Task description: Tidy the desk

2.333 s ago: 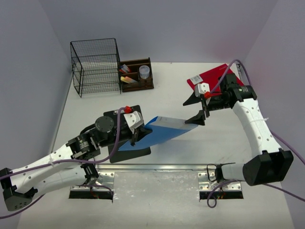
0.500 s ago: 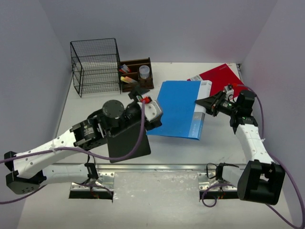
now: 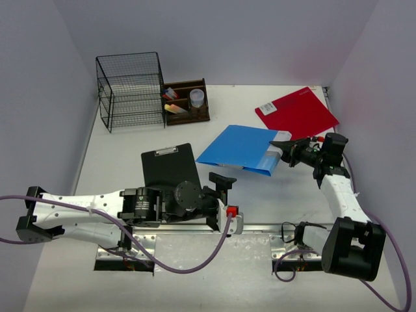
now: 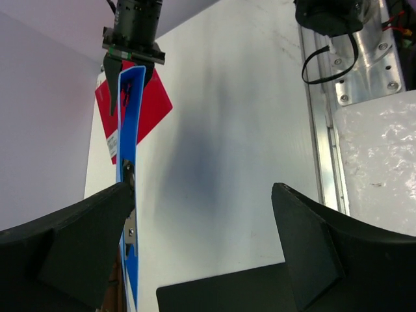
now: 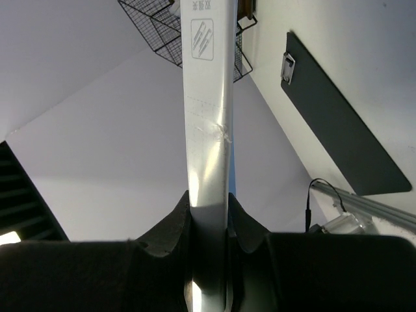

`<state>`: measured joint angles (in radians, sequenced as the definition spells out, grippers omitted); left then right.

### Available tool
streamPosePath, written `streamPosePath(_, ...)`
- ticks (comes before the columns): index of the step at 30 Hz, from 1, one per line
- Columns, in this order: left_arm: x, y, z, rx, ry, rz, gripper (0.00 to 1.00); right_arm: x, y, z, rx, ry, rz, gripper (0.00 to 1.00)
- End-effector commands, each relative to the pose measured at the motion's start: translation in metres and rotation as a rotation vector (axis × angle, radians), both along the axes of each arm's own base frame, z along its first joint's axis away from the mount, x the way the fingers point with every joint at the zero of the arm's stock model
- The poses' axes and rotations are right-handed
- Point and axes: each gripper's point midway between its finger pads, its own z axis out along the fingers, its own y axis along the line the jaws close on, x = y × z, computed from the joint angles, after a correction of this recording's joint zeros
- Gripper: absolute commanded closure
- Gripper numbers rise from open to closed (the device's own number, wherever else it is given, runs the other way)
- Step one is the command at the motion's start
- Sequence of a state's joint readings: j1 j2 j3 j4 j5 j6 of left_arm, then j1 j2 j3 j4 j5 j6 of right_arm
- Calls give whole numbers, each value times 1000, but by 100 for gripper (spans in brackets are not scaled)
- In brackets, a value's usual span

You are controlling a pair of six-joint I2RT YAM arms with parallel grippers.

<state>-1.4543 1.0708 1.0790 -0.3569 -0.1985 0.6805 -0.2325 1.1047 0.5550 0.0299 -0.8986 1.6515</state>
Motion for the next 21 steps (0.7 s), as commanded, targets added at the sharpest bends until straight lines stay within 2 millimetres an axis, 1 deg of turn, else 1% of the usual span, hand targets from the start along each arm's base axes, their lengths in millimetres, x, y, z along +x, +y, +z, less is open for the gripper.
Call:
streamPosePath(1, 25, -10, 11, -37, -57, 125, 12, -3, 2, 25, 47, -48, -2, 100)
streamPosePath(3, 38, -10, 19, -61, -79, 196, 13, -9, 4, 25, 47, -43, 14, 100)
streamPosePath(6, 53, -7, 28, -85, -108, 269, 13, -16, 7, 24, 47, -32, 27, 100)
streamPosePath(8, 66, -4, 30, -82, -132, 327, 13, -19, 9, 26, 43, -44, 41, 100)
streamPosePath(10, 75, -3, 27, -72, -137, 359, 13, -23, 10, 24, 49, -29, 51, 100)
streamPosePath(12, 85, -1, 32, -90, -149, 398, 13, -25, 11, 26, 48, -36, 58, 100)
streamPosePath(14, 88, 0, 35, -105, -170, 409, 14, -26, 12, 26, 45, -33, 62, 100)
streamPosePath(19, 90, -2, 31, -93, -185, 380, 16, -28, 15, 28, 54, -41, 73, 100)
streamPosePath(21, 89, -7, 27, -94, -162, 341, 21, -30, 22, 31, 57, -51, 101, 100)
